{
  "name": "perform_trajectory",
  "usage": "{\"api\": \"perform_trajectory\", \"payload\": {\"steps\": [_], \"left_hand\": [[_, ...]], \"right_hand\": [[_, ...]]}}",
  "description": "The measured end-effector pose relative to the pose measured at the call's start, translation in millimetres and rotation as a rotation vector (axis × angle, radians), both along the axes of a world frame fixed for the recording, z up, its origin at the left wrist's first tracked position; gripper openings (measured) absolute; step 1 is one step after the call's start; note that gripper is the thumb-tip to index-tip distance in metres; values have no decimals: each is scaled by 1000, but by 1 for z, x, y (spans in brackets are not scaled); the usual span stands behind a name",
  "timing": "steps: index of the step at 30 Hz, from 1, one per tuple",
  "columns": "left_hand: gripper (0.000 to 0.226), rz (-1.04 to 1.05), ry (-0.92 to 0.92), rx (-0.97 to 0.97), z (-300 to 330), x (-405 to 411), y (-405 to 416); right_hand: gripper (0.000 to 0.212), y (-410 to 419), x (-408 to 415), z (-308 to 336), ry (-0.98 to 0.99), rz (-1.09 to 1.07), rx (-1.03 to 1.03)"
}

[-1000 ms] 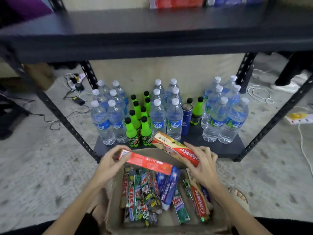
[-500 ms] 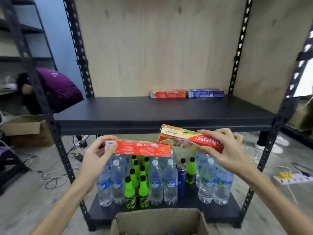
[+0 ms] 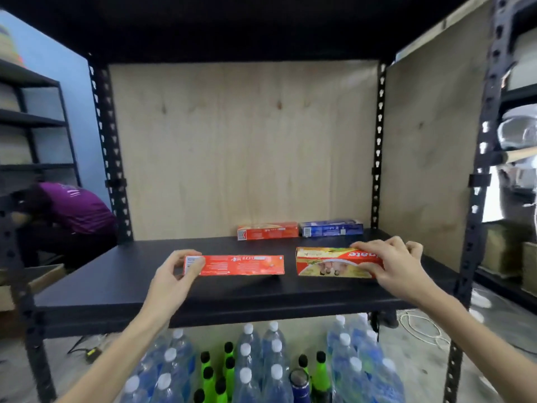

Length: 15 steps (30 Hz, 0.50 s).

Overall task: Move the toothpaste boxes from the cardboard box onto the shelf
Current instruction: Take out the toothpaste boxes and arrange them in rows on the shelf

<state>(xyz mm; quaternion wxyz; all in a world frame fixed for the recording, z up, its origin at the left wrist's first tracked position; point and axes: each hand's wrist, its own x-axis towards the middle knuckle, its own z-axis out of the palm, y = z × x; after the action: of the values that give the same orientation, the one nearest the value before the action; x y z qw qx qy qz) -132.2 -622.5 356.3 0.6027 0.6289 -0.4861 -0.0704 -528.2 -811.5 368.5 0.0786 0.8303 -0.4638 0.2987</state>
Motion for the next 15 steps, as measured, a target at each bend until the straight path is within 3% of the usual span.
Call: {"api": "perform_trajectory", "payload": {"steps": [8, 15], "left_hand": [[27, -30, -203, 268, 8, 15, -78], [41, 73, -306, 318, 2, 18, -166]], "right_hand": [[39, -74, 16, -8, 11, -61, 145], [47, -147, 39, -10, 103, -118, 65]]}}
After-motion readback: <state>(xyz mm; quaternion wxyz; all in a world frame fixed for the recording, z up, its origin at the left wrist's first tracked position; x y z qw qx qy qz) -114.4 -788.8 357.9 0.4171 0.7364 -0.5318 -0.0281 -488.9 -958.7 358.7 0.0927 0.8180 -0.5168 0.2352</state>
